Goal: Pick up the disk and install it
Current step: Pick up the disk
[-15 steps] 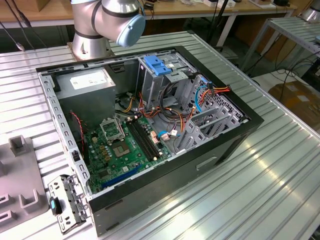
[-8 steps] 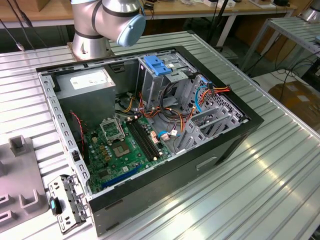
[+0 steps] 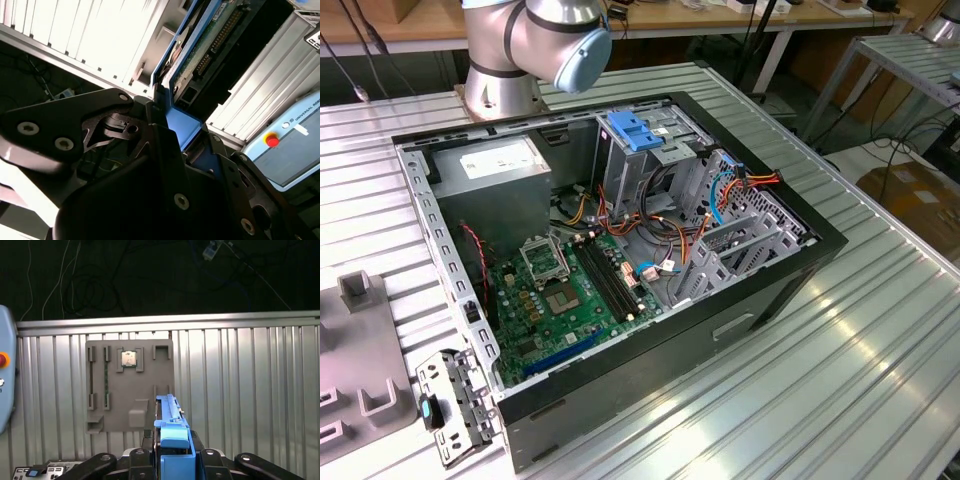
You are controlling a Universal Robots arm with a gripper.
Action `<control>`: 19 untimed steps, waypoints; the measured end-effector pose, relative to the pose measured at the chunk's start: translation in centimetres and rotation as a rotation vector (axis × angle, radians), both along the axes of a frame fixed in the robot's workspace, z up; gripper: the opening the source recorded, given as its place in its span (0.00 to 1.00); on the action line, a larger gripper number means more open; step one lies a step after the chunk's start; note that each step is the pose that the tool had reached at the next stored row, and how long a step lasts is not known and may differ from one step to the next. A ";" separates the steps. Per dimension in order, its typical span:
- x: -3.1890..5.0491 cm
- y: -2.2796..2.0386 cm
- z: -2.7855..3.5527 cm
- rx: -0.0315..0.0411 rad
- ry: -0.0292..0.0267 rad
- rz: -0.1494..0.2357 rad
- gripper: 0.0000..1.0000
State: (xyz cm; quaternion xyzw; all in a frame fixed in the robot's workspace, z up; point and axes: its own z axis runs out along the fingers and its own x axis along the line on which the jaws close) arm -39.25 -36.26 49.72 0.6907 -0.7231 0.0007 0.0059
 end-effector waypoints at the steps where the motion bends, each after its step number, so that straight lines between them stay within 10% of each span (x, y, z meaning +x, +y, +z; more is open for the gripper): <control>1: 0.24 0.00 0.00 0.0000 -0.0001 0.000 0.37; 19: 3.31 0.00 0.00 0.0000 0.0000 0.000 0.37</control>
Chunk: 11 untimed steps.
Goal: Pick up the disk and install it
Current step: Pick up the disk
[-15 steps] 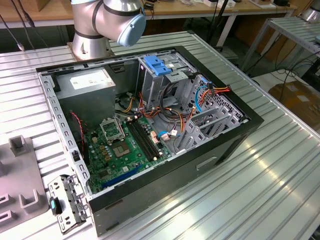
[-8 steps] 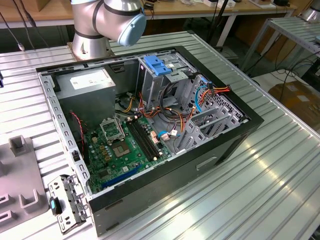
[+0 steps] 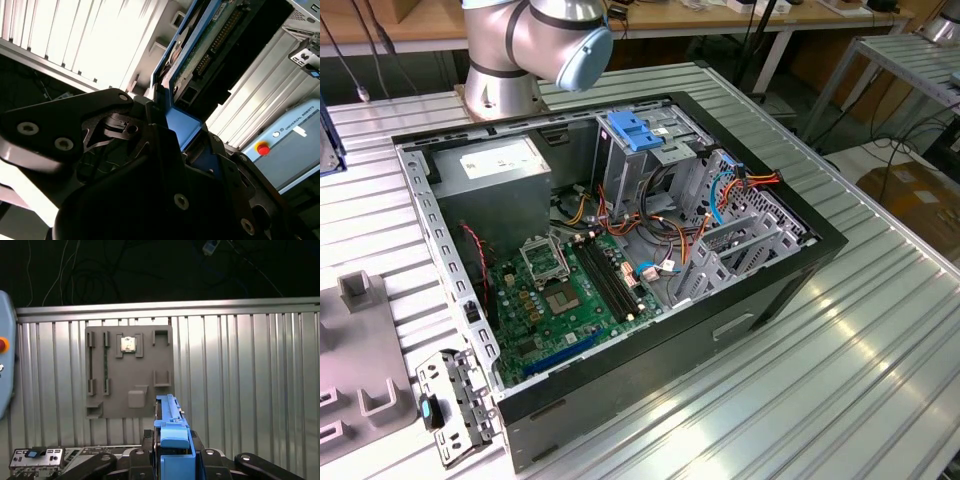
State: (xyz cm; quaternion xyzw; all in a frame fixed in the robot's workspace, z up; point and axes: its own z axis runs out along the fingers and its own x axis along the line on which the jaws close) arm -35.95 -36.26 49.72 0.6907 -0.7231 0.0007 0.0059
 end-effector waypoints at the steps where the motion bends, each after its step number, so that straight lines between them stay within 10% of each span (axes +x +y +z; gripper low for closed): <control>1: 0.13 0.00 0.00 0.0000 0.0000 0.000 0.37; 11: 1.87 0.00 0.00 0.0000 0.0001 0.000 0.37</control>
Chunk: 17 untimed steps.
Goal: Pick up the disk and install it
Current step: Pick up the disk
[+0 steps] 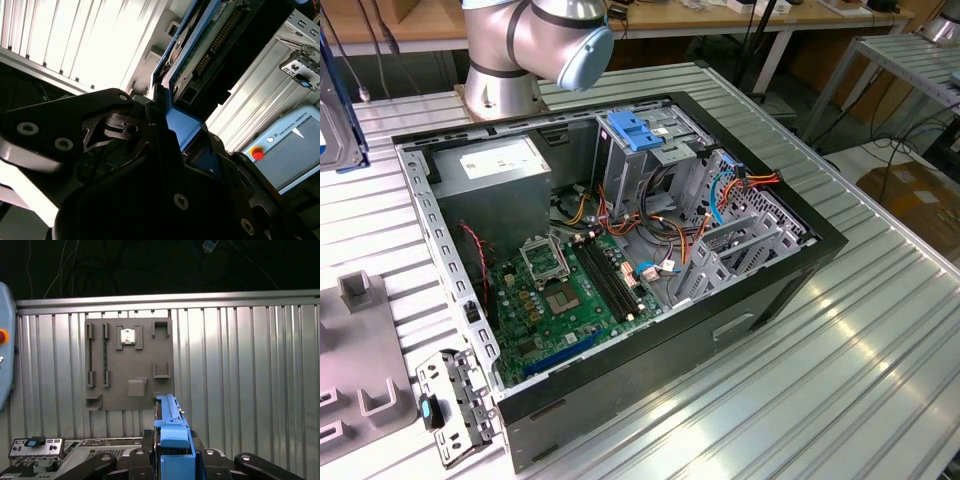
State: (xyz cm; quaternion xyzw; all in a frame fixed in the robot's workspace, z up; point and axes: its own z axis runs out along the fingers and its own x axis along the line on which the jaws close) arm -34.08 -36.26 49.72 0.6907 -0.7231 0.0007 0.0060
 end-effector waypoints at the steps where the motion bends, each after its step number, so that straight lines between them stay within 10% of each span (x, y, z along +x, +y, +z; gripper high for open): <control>1: 0.19 0.00 0.00 0.0000 0.0000 0.000 0.37; 9: 1.61 -0.05 0.00 0.0000 0.0003 0.000 0.37; 17: 2.42 -1.81 -0.05 0.0001 0.0005 0.000 0.37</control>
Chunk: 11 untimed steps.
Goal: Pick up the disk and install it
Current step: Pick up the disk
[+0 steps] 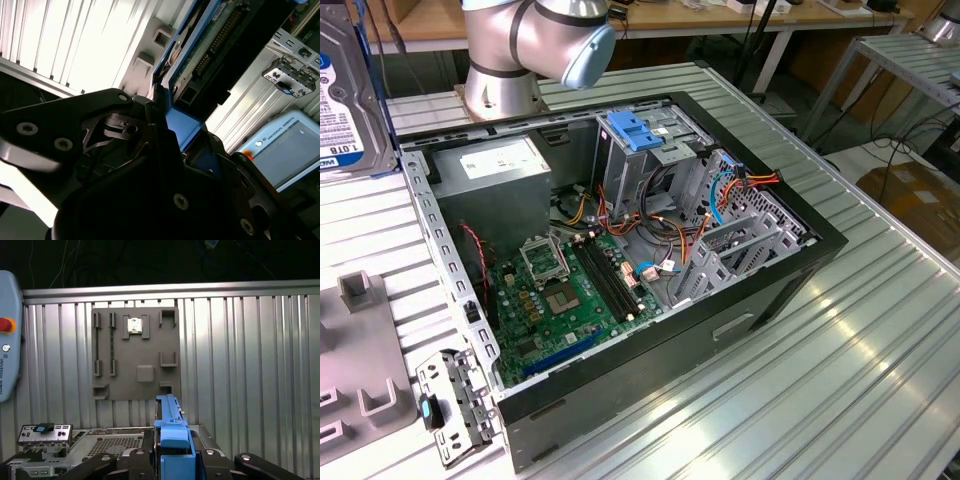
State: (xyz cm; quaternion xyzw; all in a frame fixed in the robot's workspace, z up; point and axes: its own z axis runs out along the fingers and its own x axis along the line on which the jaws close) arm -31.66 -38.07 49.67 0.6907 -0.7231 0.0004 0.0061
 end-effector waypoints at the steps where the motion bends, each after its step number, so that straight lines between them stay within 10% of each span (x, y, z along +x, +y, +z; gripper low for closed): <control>1: 0.12 -0.07 0.00 0.0000 0.0000 0.000 0.37; 11: 2.41 -0.29 -0.01 0.0000 0.0002 0.000 0.37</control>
